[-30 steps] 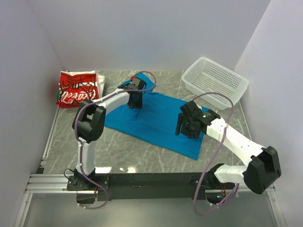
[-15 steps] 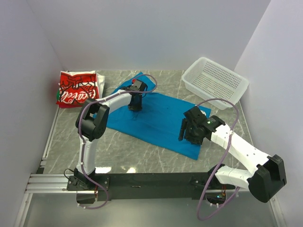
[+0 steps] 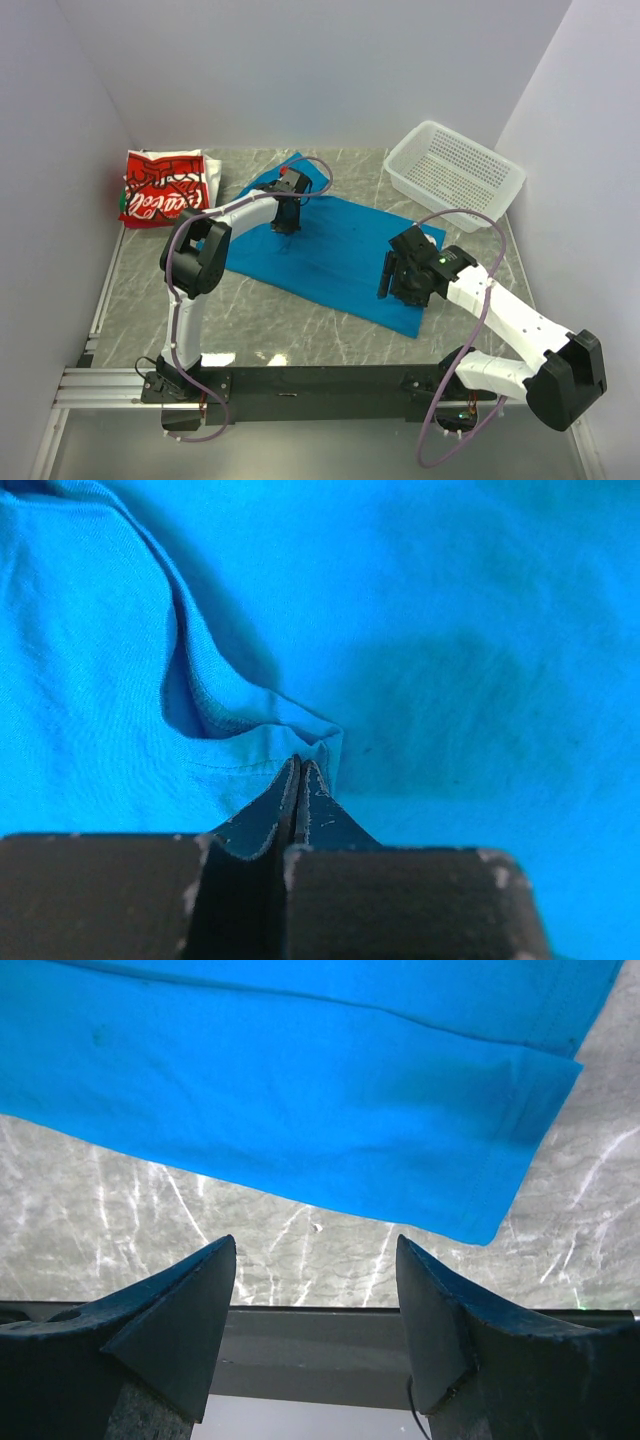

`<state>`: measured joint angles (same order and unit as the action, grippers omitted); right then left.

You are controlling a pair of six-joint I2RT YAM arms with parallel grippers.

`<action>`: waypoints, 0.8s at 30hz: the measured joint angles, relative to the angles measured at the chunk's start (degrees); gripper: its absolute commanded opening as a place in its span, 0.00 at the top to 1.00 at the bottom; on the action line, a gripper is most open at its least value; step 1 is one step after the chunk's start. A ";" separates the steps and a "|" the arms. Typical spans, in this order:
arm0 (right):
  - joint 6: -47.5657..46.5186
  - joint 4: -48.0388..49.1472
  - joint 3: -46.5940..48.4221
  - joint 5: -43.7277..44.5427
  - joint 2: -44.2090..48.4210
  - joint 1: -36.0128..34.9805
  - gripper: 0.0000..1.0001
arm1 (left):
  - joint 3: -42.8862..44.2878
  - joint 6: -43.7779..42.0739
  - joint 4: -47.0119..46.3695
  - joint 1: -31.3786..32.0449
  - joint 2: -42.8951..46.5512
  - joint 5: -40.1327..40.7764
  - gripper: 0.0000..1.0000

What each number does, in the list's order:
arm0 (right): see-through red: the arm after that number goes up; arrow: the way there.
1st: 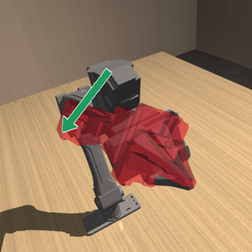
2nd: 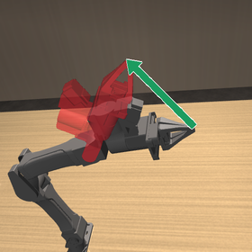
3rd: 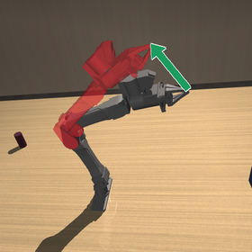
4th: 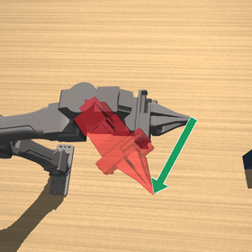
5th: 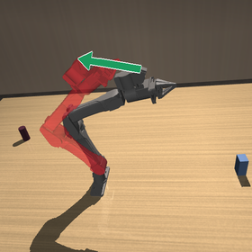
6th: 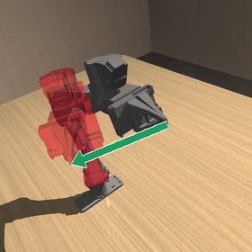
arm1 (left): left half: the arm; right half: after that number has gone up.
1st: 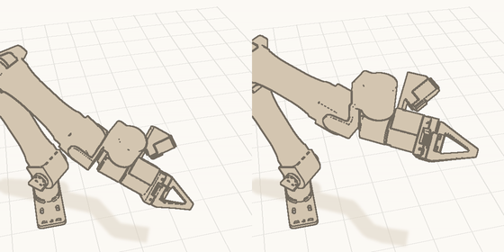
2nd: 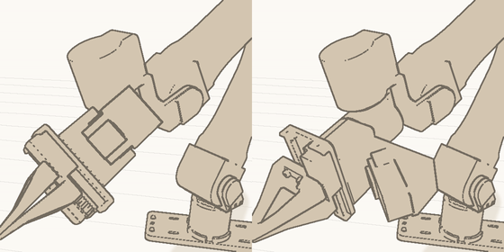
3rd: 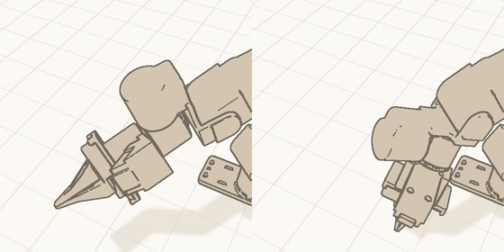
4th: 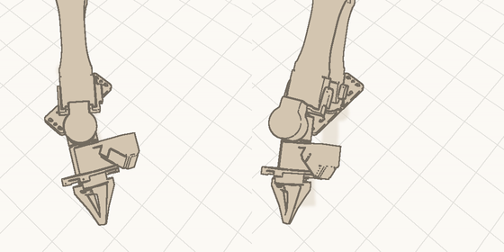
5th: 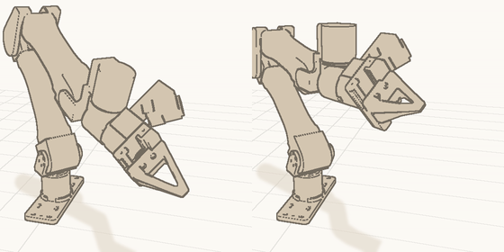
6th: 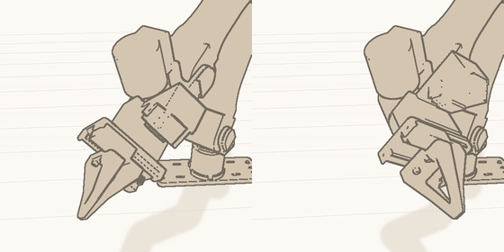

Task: Fold and stack the t-shirts
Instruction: Fold the tshirt

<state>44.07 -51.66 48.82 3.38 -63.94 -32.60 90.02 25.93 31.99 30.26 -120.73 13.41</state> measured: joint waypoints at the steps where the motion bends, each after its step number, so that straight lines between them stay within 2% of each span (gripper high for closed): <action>1: 0.00 -0.07 -0.20 0.00 0.09 0.00 0.28 | 0.00 0.00 -0.11 0.00 0.00 -0.02 1.00; 23: 1.14 -0.55 -2.82 0.00 3.23 0.00 0.29 | -5.42 0.04 -6.14 0.59 4.04 -5.95 1.00; 24: 1.22 -0.55 -3.04 0.00 3.39 0.00 0.28 | -5.49 0.02 -6.12 0.63 4.04 -6.21 0.96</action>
<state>45.30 -52.21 45.78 3.38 -60.55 -32.60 84.53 25.96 25.87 30.89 -116.68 7.20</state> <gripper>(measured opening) 0.715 0.012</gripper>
